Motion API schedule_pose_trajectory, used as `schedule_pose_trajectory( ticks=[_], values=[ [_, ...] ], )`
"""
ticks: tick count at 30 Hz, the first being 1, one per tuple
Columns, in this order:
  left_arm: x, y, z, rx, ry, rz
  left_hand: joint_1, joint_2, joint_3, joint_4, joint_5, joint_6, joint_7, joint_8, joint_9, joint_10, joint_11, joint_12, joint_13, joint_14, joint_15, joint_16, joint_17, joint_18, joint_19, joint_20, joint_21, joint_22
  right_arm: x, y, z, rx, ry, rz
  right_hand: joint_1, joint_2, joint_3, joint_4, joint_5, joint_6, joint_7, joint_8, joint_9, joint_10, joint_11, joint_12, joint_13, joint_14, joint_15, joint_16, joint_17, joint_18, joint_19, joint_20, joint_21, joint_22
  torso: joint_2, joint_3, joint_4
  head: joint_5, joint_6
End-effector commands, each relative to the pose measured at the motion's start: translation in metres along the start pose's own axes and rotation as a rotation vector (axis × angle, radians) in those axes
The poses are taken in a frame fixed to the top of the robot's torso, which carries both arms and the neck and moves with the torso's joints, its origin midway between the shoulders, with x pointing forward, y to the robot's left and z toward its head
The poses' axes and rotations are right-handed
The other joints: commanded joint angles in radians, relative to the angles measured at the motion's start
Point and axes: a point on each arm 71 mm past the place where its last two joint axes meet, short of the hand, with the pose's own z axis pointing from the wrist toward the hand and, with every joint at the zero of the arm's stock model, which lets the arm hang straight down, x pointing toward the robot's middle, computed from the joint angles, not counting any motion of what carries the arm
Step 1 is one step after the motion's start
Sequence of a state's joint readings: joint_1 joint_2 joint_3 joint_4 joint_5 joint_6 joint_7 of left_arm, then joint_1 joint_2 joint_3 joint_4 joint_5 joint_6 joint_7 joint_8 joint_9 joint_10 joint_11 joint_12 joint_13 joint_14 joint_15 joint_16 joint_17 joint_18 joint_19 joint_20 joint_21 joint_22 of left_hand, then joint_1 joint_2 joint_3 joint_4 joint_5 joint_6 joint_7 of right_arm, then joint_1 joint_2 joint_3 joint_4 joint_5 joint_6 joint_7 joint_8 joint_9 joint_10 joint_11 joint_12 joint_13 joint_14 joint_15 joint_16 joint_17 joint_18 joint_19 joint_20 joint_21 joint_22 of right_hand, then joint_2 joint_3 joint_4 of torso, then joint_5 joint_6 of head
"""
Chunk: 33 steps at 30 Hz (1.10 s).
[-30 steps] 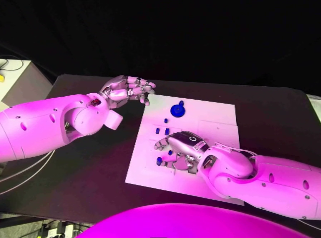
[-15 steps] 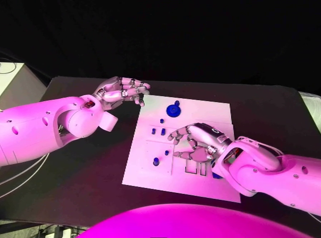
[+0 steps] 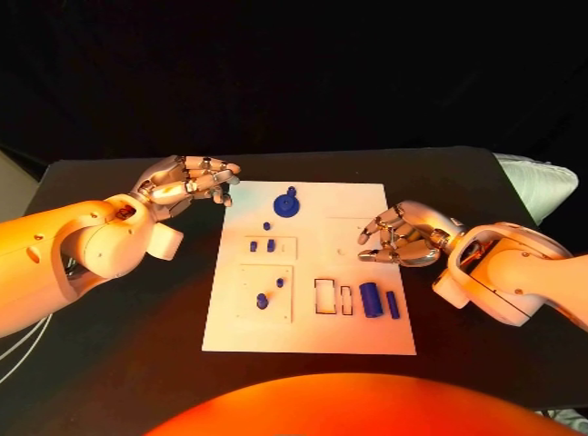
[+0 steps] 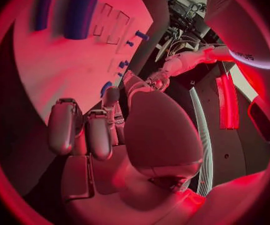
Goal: Assemble the parts on the task board
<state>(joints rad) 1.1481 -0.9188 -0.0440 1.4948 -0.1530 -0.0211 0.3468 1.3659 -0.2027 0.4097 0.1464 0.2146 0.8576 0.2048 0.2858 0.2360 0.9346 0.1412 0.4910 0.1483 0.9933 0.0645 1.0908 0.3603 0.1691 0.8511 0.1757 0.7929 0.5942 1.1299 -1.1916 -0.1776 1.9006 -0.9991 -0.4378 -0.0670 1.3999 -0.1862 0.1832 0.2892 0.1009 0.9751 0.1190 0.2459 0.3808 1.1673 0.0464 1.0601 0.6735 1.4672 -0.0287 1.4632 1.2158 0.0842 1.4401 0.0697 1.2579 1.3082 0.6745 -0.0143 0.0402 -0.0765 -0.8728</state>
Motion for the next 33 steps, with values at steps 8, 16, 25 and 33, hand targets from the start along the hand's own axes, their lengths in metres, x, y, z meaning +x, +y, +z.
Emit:
schedule_pose_trajectory(
  ticks=[8, 16, 25, 33],
  values=[
    [0.01, 0.002, 0.002, -0.004, 0.025, 0.012, -0.009, -0.015, -0.017, 0.013, -0.005, -0.005, -0.003, 0.005, -0.001, -0.006, -0.005, 0.009, 0.004, 0.001, 0.006, -0.005, 0.0, 0.013, 0.011, -0.001, -0.011, -0.005, -0.007, -0.02, -0.03, 0.121, -0.015, -0.149, -0.028, 0.001, -0.041, -0.001, 0.01, 0.029, -0.008, 0.013, -0.006, 0.178, -0.016, 0.243, 0.429, 0.064, -0.011, 0.053, 0.157, -0.035, 0.045, -0.005, 0.101, 0.116, -0.011, -0.0054, -0.0095, -0.039, 0.0],
    [0.014, 0.004, 0.001, -0.007, 0.032, 0.01, -0.01, -0.016, -0.018, 0.014, -0.005, -0.006, -0.003, 0.005, -0.001, -0.006, -0.005, 0.01, 0.004, 0.002, 0.006, -0.005, 0.0, 0.013, 0.012, -0.001, -0.012, -0.005, 0.005, -0.024, -0.035, 0.143, -0.028, -0.23, -0.064, 0.0, -0.093, 0.002, 0.017, 0.035, -0.01, 0.02, -0.009, 0.209, -0.017, 0.291, 0.529, 0.071, -0.011, 0.066, 0.198, -0.041, 0.055, -0.005, 0.127, 0.138, -0.016, -0.0077, -0.0111, -0.034, 0.0],
    [0.016, 0.005, 0.001, -0.01, 0.036, 0.005, -0.011, -0.016, -0.02, 0.015, -0.005, -0.007, -0.003, 0.004, -0.001, -0.006, -0.005, 0.01, 0.004, 0.002, 0.006, -0.005, 0.0, 0.013, 0.012, -0.001, -0.013, -0.006, 0.035, -0.026, -0.031, 0.143, 0.012, -0.27, -0.099, 0.009, -0.155, 0.003, 0.04, 0.035, -0.012, 0.028, -0.01, 0.223, -0.018, 0.306, 0.577, 0.074, -0.012, 0.071, 0.22, -0.044, 0.06, -0.005, 0.142, 0.152, -0.017, -0.0074, -0.0162, -0.026, 0.0],
    [0.016, 0.006, 0.001, -0.014, 0.037, 0.003, -0.012, -0.016, -0.021, 0.017, -0.005, -0.008, -0.002, 0.004, -0.001, -0.006, -0.005, 0.011, 0.004, 0.002, 0.006, -0.005, 0.0, 0.013, 0.012, -0.001, -0.013, -0.006, 0.05, -0.028, -0.028, 0.157, 0.038, -0.287, -0.127, 0.029, -0.23, 0.004, 0.109, 0.037, -0.014, 0.038, -0.01, 0.229, -0.019, 0.306, 0.602, 0.077, -0.012, 0.074, 0.232, -0.046, 0.064, -0.005, 0.151, 0.161, -0.016, -0.0068, -0.0173, -0.026, 0.0]
  ],
)
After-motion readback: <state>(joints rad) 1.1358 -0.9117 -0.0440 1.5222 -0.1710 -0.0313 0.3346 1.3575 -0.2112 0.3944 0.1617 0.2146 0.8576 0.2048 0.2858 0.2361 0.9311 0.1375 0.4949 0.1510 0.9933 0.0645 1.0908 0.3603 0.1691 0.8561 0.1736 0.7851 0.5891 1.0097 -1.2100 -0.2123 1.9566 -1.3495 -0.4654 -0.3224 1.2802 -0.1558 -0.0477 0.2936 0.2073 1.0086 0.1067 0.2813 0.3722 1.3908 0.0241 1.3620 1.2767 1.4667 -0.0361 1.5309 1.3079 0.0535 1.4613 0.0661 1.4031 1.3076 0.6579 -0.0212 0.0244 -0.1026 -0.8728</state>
